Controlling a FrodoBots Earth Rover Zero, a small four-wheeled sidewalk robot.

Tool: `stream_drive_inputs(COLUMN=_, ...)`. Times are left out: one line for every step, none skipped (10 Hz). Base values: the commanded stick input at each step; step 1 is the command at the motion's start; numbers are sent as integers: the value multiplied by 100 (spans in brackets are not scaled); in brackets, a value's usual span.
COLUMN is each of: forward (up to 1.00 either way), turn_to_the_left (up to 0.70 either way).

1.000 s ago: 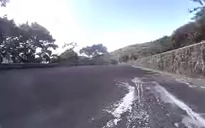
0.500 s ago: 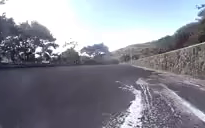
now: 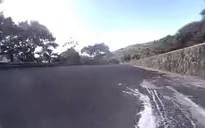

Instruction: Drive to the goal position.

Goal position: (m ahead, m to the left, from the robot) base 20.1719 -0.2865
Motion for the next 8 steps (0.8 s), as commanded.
stream_drive_inputs(forward=70, turn_to_the_left=0)
stream_drive_inputs(forward=70, turn_to_the_left=0)
stream_drive_inputs(forward=70, turn_to_the_left=0)
stream_drive_inputs(forward=70, turn_to_the_left=0)
stream_drive_inputs(forward=70, turn_to_the_left=0)
stream_drive_inputs(forward=70, turn_to_the_left=0)
stream_drive_inputs(forward=70, turn_to_the_left=0)
stream_drive_inputs(forward=70, turn_to_the_left=0)
